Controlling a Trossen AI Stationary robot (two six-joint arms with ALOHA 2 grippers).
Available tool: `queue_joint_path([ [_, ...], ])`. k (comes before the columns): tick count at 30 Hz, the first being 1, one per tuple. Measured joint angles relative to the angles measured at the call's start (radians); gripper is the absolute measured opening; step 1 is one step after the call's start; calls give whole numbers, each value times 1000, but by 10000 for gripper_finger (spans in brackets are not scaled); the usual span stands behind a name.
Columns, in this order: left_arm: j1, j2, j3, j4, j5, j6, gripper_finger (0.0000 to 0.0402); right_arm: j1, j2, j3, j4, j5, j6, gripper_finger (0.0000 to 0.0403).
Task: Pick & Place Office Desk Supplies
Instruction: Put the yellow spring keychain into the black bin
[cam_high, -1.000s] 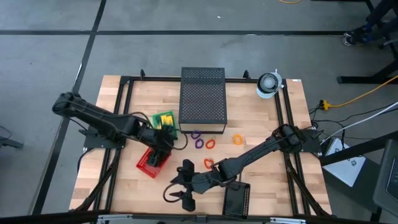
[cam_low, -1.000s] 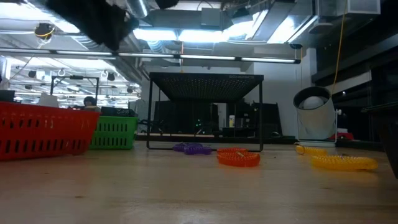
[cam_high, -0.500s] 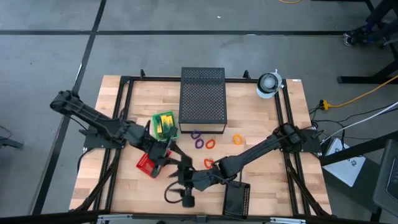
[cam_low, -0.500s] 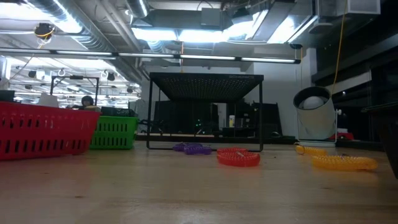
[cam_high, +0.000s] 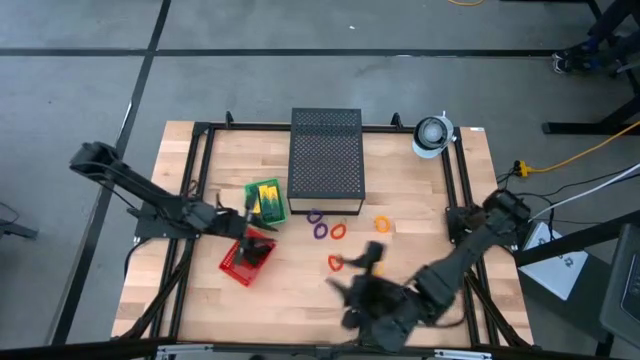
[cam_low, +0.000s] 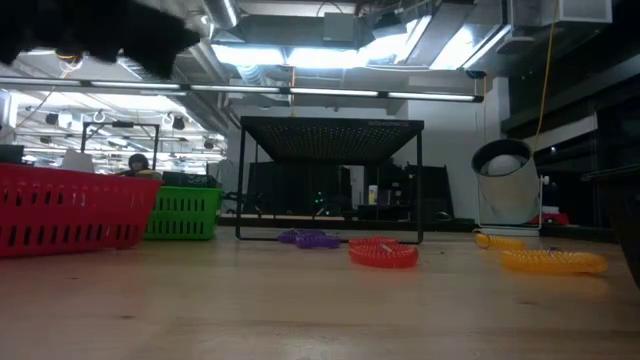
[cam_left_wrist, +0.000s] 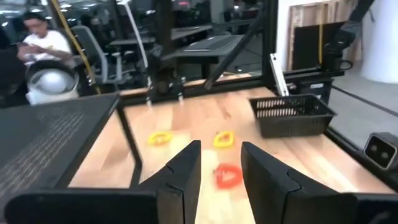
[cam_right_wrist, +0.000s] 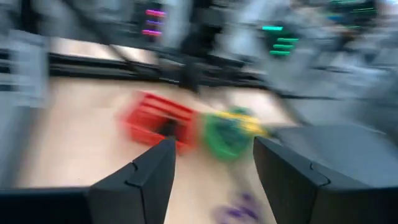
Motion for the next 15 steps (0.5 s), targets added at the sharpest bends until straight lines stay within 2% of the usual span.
queue_joint_path([
  [2, -18, -54, -38, -8, -50, -5, 109, 41, -11, 0, -261, 168, 247, 219],
  [3, -24, -80, -50, -26, -76, -6, 109, 57, -12, 0, -438, 230, 455, 219],
  [5, -36, -114, -62, -64, -99, -13, 109, 85, -12, -32, -840, 269, 964, 217],
  [6, -39, -125, -64, -73, -101, -13, 109, 90, -17, -88, -920, 247, 1185, 215],
  [11, -40, -147, -63, -51, -101, 24, 109, 69, -147, -575, -669, -42, 1451, 200],
  [13, -33, -150, -65, -28, -91, 25, 109, 88, -163, -757, -623, -92, 1605, 194],
  [15, -27, -145, -62, -18, -73, 8, 109, 117, -194, -879, -545, -66, 1733, 190],
])
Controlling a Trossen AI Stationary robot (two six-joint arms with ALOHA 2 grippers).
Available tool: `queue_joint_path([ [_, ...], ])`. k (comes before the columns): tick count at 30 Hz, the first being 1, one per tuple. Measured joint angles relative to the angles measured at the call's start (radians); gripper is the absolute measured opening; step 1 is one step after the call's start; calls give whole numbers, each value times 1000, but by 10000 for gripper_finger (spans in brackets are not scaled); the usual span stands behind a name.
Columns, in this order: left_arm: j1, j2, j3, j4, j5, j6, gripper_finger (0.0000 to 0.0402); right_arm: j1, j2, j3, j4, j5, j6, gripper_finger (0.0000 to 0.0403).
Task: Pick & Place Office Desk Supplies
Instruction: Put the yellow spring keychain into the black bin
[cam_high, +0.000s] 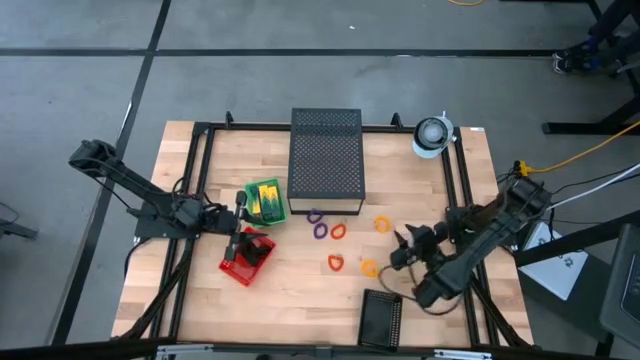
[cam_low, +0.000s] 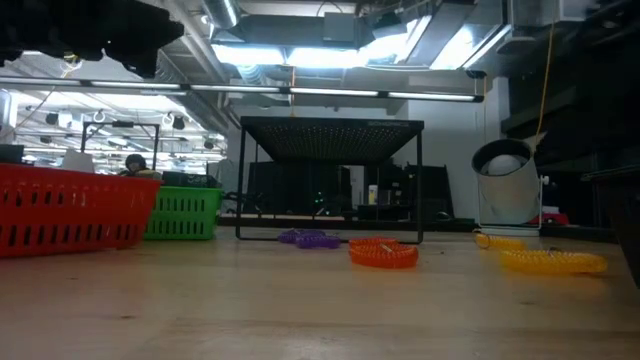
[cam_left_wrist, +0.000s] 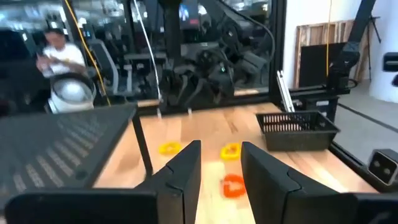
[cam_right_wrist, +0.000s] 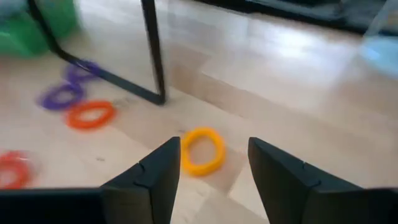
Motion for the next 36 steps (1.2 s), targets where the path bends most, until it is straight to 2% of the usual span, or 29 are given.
queue_joint_path([
  [2, 0, 2, -3, -14, 6, -31, 109, 18, -45, -88, 101, 13, 6, 188],
  [5, 0, 13, -2, -38, 7, -63, 109, 20, -113, -170, 252, -46, -69, 189],
  [10, 0, 32, -2, -46, -6, -72, 109, -2, -213, -181, 464, -93, -305, 208],
  [11, 0, 38, -2, -45, -6, -85, 109, -21, -229, -167, 509, -121, -379, 212],
  [15, -10, 66, -2, -76, 25, -142, 109, -137, -229, -71, 634, -345, -644, 224],
  [17, -15, 80, -2, -78, 27, -124, 109, -209, -202, -2, 636, -441, -721, 225],
  [20, -6, 94, -2, -64, 20, -80, 109, -303, -157, 87, 542, -575, -803, 223],
  [23, 8, 94, -2, -68, 29, -98, 109, -357, -107, 126, 437, -679, -815, 217],
  [25, 5, 94, -2, -77, 38, -111, 109, -368, -70, 125, 426, -737, -806, 214],
  [33, -18, 94, -2, -116, 51, -136, 110, -369, 2, 125, 542, -778, -792, 217],
  [36, -23, 95, -2, -131, 50, -148, 110, -369, 25, 125, 526, -813, -792, 216],
])
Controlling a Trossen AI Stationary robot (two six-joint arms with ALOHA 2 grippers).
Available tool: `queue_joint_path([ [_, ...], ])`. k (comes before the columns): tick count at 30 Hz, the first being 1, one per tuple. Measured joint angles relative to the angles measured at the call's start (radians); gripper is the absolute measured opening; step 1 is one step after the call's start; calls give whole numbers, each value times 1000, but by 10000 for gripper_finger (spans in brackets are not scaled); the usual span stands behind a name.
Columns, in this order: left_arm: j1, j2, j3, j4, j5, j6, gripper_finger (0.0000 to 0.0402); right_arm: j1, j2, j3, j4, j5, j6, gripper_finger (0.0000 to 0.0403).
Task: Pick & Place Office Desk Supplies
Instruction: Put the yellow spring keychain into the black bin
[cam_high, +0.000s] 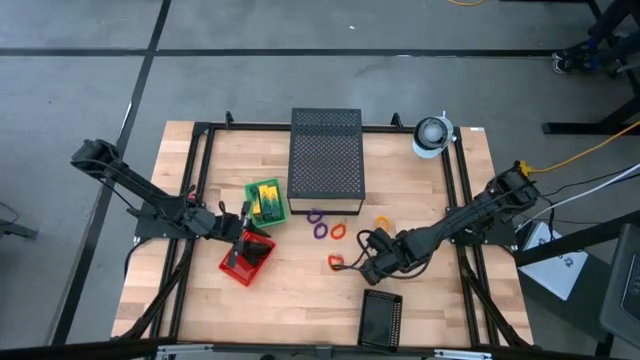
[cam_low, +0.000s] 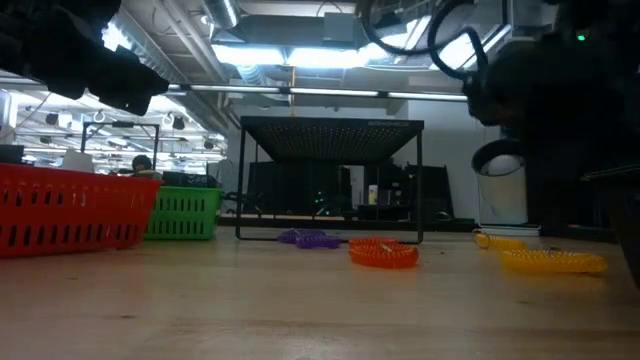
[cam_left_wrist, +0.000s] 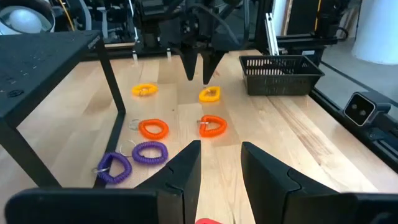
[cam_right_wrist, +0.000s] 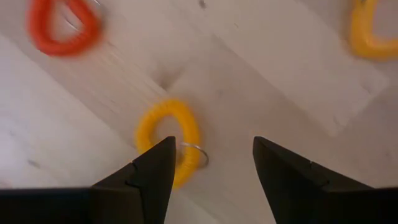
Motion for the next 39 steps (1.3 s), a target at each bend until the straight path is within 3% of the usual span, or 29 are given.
queue_joint_path([
  [19, -1, 0, 0, 11, 1, -11, 110, -1, 95, 3, 31, -30, 3, 211],
  [23, -1, 0, 0, 9, 1, -15, 110, -1, 96, 2, 24, -18, 3, 170],
  [31, -1, 0, 0, 9, 3, -15, 110, -5, 98, 2, 53, 19, 2, 17],
  [39, -1, 0, 0, 10, 3, -15, 109, -36, 33, 63, 62, 102, -95, 14],
])
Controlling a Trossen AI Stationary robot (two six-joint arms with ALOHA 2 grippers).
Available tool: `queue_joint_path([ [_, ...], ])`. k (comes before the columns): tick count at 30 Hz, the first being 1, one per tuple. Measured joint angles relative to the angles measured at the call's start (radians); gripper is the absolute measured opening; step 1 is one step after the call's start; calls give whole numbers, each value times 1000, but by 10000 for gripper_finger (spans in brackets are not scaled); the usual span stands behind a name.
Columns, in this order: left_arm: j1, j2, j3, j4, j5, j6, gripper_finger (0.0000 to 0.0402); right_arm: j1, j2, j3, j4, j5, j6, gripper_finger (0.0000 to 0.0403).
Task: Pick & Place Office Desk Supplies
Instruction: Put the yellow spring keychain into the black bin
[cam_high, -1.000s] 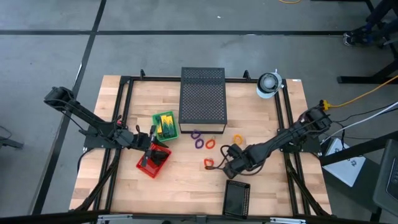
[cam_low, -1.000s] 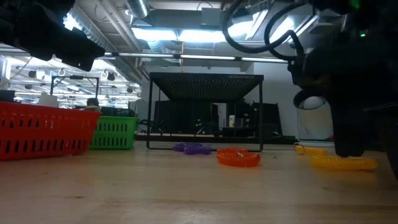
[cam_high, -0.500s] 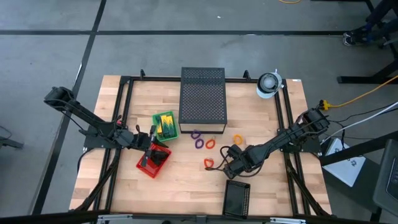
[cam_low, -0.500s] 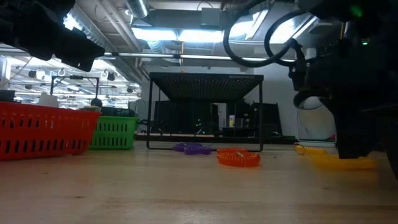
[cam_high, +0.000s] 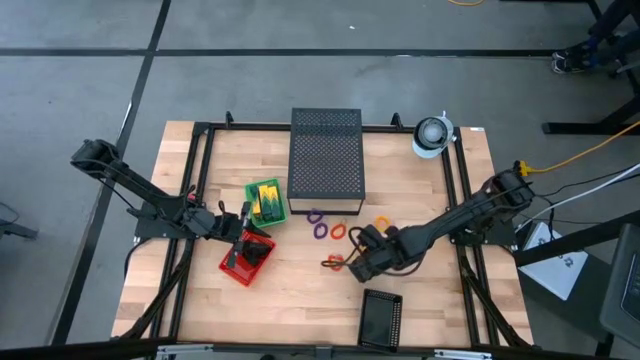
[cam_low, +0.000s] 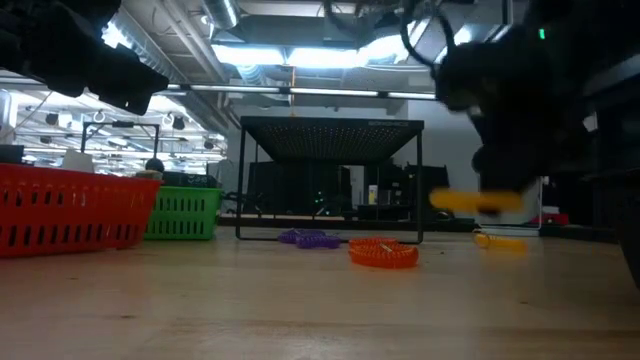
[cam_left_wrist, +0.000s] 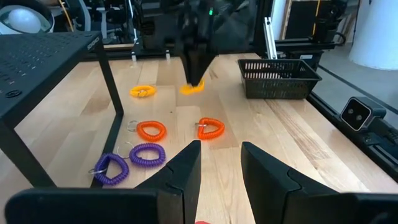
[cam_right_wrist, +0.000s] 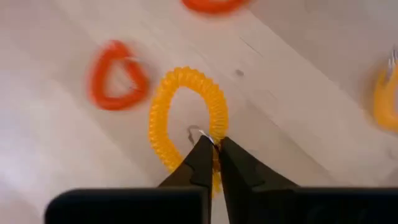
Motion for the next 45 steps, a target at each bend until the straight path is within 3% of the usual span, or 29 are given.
queue_joint_path([
  [6, 0, 0, 0, -2, 16, 0, 109, 1, -99, 67, -4, 49, -89, 8],
  [12, 0, 0, 0, -33, 24, -4, 109, 97, -145, 137, 4, -32, -93, 9],
  [21, 0, 0, 0, -39, 23, -5, 109, 292, -80, 153, 78, -71, 47, 9],
  [30, 1, 0, 0, -39, 13, -3, 109, 361, 42, 152, 91, -189, 200, 15],
  [33, 1, 0, 0, -39, 3, -2, 109, 349, 47, 152, 93, -187, 203, 43],
  [41, 2, 0, 0, -40, 2, 0, 109, 327, 47, 152, 95, -186, 155, 172],
  [45, 2, 0, 0, -49, 2, -3, 109, 327, 47, 152, 117, -182, 114, 210],
])
